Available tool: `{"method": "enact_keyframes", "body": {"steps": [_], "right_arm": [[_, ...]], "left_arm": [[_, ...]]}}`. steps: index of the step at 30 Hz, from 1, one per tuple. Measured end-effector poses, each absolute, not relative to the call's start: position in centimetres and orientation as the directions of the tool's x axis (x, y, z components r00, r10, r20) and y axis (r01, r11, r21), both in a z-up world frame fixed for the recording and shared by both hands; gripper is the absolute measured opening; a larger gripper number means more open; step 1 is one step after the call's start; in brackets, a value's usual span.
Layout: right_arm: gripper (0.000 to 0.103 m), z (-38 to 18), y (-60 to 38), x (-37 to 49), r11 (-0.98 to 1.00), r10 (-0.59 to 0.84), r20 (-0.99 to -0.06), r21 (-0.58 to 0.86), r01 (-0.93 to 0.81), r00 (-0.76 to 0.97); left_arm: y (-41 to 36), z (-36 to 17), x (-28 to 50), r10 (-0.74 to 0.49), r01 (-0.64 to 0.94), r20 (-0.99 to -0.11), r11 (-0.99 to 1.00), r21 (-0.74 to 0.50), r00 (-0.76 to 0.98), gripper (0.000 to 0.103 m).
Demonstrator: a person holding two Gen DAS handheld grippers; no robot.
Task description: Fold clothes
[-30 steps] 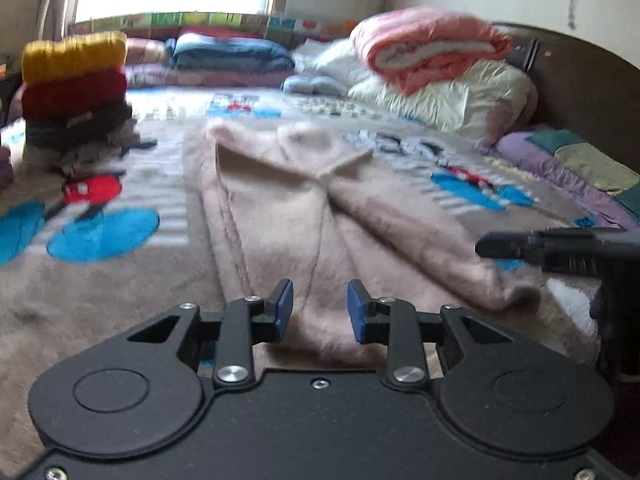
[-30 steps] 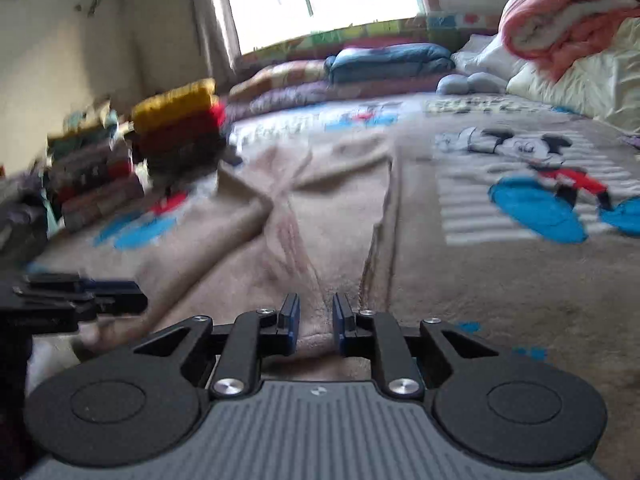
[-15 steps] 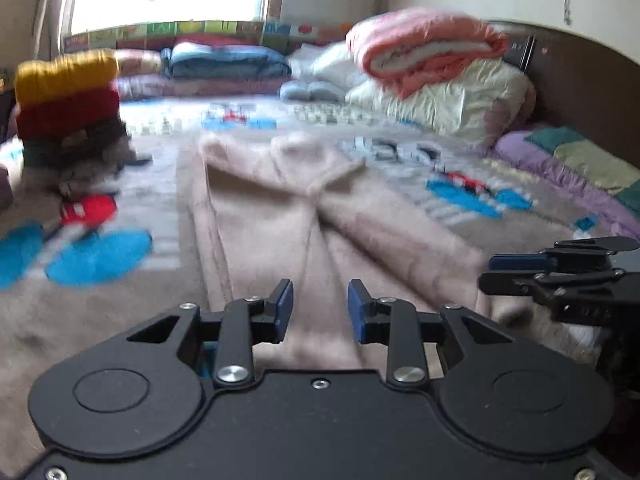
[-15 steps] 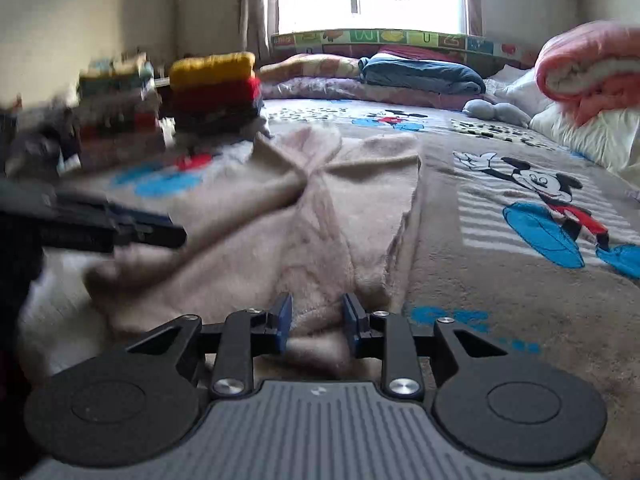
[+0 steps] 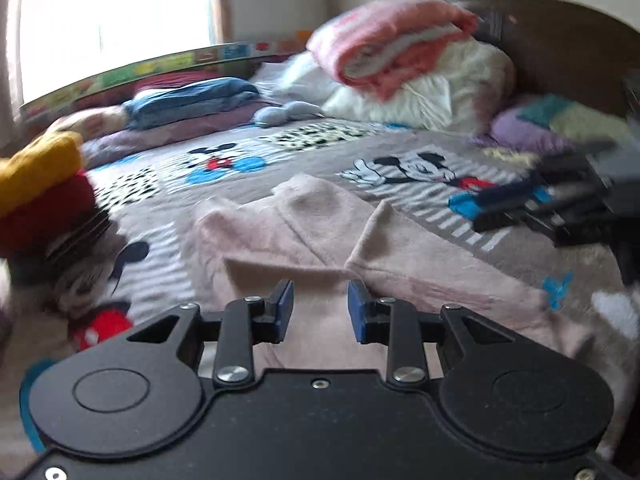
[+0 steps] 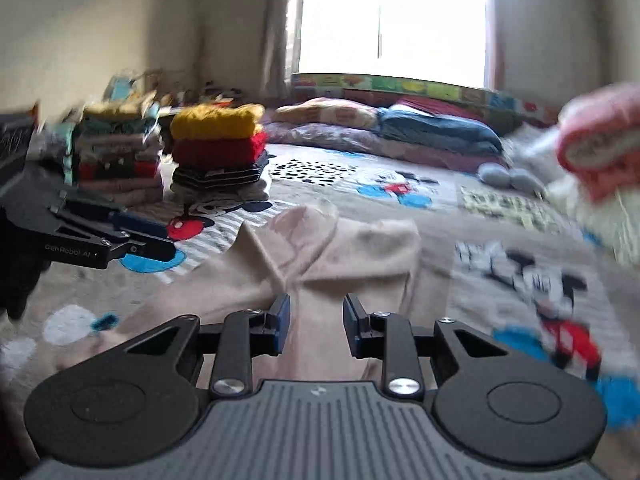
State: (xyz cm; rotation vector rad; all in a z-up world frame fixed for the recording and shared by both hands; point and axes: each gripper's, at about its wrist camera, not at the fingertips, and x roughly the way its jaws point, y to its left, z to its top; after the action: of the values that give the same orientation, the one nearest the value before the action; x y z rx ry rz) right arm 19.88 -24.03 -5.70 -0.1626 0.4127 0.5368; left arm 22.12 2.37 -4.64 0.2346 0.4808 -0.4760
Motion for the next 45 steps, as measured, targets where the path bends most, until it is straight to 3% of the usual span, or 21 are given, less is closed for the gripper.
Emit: {"method": "enact_keyframes", "body": {"steps": [8, 15, 19, 22, 28, 32, 37, 41, 45], "right_arm": [[0.031, -6.1, -20.9, 27.9, 0.752, 0.511, -0.489, -0.144, -0.643, 0.707], [0.035, -10.3, -20.4, 33.3, 0.746, 0.551, -0.528, -0.036, -0.665, 0.647], [0.035, -12.5, -22.1, 35.1, 0.748, 0.608, -0.521, 0.123, -0.652, 0.599], [0.035, -12.8, -22.6, 35.4, 0.740, 0.631, -0.517, 0.175, -0.650, 0.579], [0.036, -10.8, -23.0, 34.5, 0.742, 0.623, -0.473, 0.104, -0.662, 0.623], [0.038, -10.2, -24.7, 35.3, 0.774, 0.606, -0.441, 0.133, -0.619, 0.662], [0.041, -12.7, -25.3, 37.2, 0.792, 0.575, -0.527, 0.167, -0.587, 0.626], [0.043, -11.9, -26.3, 37.8, 0.764, 0.629, -0.490, 0.244, -0.598, 0.604], [0.048, -11.5, -28.7, 39.1, 0.761, 0.649, -0.422, 0.368, -0.534, 0.634]], "left_arm": [[2.8, -6.5, 28.6, -0.419, 0.535, -0.514, 0.839, 0.096, 0.749, 0.028], [4.0, -10.3, 33.4, -0.423, 0.525, -0.556, 0.851, 0.029, 0.716, 0.028], [4.8, -11.1, 34.2, -0.452, 0.519, -0.552, 0.854, -0.040, 0.701, 0.032], [4.2, -11.0, 33.6, -0.437, 0.522, -0.547, 0.853, 0.001, 0.714, 0.032], [4.7, -9.6, 32.9, -0.455, 0.530, -0.499, 0.848, 0.010, 0.738, 0.033], [4.8, -9.5, 32.9, -0.494, 0.561, -0.481, 0.828, -0.007, 0.724, 0.033], [4.6, -10.8, 34.3, -0.450, 0.523, -0.532, 0.852, -0.016, 0.717, 0.038], [5.7, -10.0, 34.3, -0.472, 0.501, -0.496, 0.861, -0.083, 0.729, 0.041], [8.2, -9.6, 35.4, -0.453, 0.397, -0.457, 0.892, -0.218, 0.766, 0.054]]}}
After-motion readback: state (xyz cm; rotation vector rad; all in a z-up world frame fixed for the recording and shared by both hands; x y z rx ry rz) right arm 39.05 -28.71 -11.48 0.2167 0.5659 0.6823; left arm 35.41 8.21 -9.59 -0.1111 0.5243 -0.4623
